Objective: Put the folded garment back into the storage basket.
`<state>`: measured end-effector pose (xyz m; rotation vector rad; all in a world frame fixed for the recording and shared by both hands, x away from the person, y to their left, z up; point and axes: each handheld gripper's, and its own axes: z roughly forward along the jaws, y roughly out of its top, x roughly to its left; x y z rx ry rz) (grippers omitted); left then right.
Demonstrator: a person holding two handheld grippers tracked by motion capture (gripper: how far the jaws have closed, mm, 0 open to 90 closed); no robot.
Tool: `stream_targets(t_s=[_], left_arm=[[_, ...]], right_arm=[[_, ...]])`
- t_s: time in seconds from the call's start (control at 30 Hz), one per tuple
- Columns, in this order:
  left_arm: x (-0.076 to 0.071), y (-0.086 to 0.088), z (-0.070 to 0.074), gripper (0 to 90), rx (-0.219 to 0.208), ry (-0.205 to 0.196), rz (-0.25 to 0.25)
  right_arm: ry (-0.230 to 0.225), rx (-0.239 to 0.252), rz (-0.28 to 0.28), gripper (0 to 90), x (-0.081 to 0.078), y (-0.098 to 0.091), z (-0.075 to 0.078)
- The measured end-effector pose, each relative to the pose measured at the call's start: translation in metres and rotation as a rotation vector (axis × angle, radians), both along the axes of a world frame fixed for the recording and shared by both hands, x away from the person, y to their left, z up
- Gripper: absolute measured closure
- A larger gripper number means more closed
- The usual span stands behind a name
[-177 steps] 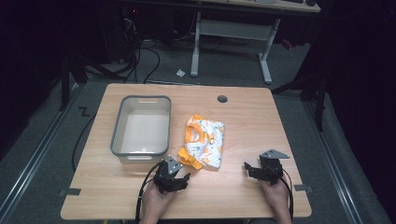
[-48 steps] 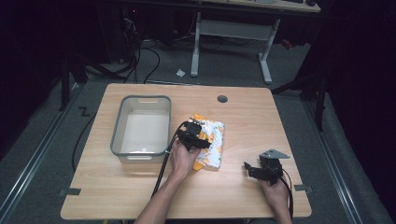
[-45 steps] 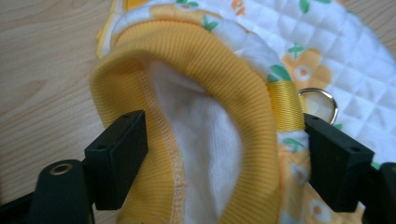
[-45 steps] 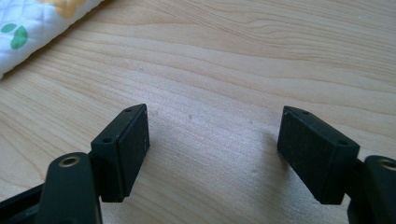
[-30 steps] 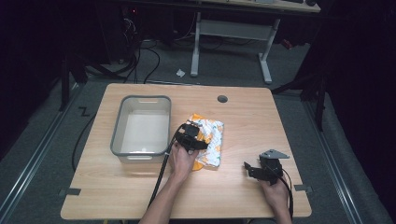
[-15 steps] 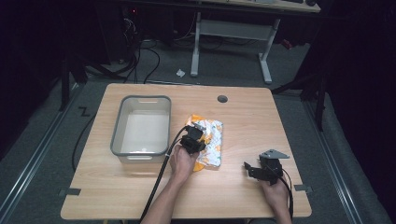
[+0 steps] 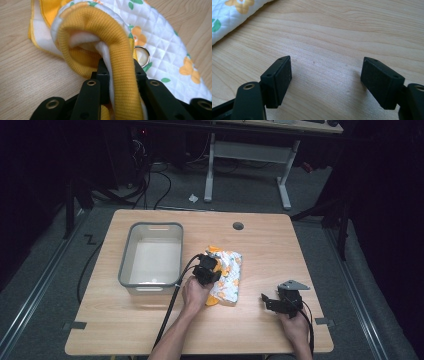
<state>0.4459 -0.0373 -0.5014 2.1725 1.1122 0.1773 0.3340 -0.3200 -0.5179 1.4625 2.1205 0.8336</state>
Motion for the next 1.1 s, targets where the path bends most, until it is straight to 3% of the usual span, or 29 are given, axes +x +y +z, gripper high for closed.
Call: stream_targets(t_s=[0.23,0.37,0.53,0.77,1.1], left_arm=[[-0.007,0.005,0.017,75.4,-0.086,-0.018,-0.032],[-0.01,0.006,0.022,75.4,-0.096,-0.032,-0.039],[-0.014,0.008,0.03,75.3,-0.138,-0.042,-0.045],[-0.017,0.013,0.039,75.2,-0.173,-0.058,-0.048],[-0.022,0.017,0.057,75.2,-0.188,-0.092,-0.071]], right_arm=[[0.0,-0.001,0.001,25.0,0.0,0.0,0.0],[0.002,0.0,0.001,25.0,0.0,0.0,0.0],[0.001,0.0,0.003,25.0,0.0,0.0,0.0],[0.002,-0.001,0.003,25.0,0.0,0.0,0.0],[0.002,-0.001,0.004,24.9,-0.001,0.0,0.0]])
